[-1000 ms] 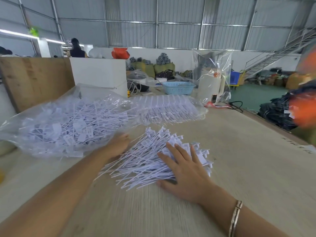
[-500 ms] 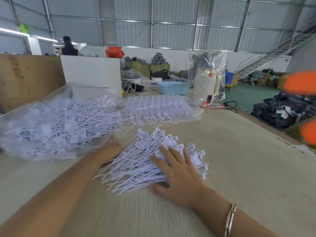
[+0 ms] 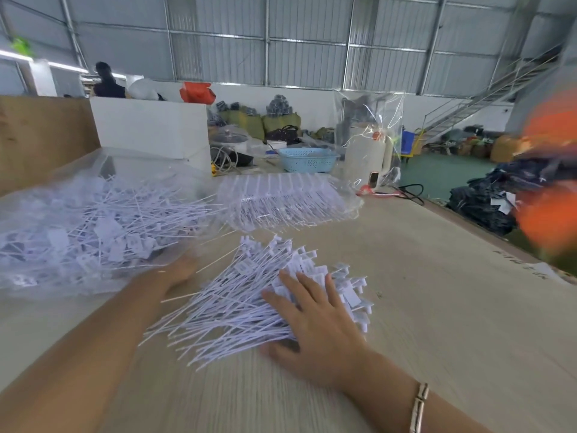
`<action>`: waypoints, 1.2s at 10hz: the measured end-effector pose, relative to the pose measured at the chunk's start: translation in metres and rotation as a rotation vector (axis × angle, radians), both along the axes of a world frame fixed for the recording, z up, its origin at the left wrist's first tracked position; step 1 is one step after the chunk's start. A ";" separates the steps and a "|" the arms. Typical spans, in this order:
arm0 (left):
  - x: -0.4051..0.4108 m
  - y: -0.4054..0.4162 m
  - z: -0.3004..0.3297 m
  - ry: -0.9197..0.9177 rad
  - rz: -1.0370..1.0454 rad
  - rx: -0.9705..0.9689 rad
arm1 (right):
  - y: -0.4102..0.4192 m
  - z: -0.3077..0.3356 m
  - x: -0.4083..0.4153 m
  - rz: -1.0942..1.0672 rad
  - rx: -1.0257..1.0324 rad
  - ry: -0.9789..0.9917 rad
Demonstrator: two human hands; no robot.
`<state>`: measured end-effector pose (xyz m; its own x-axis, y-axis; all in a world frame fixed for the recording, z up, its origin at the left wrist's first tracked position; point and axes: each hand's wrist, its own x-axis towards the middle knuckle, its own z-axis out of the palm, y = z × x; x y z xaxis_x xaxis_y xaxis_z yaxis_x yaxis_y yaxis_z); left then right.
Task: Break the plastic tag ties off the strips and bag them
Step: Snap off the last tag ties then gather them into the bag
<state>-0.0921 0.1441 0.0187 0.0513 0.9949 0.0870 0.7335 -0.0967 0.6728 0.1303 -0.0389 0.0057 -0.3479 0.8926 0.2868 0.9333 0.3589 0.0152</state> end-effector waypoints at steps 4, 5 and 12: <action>0.005 -0.012 -0.011 0.242 -0.022 0.111 | 0.001 0.000 -0.001 -0.009 0.002 -0.010; 0.009 -0.020 -0.001 0.236 0.033 0.134 | -0.001 0.001 -0.003 -0.018 0.003 -0.020; -0.006 -0.077 0.013 0.395 -0.360 -0.032 | -0.009 0.008 0.002 -0.090 0.057 -0.202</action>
<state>-0.0981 0.0666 0.0321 0.4127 0.9101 -0.0378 0.8555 -0.3730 0.3591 0.1321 -0.0483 0.0135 -0.3230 0.9070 0.2703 0.9375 0.2675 0.2227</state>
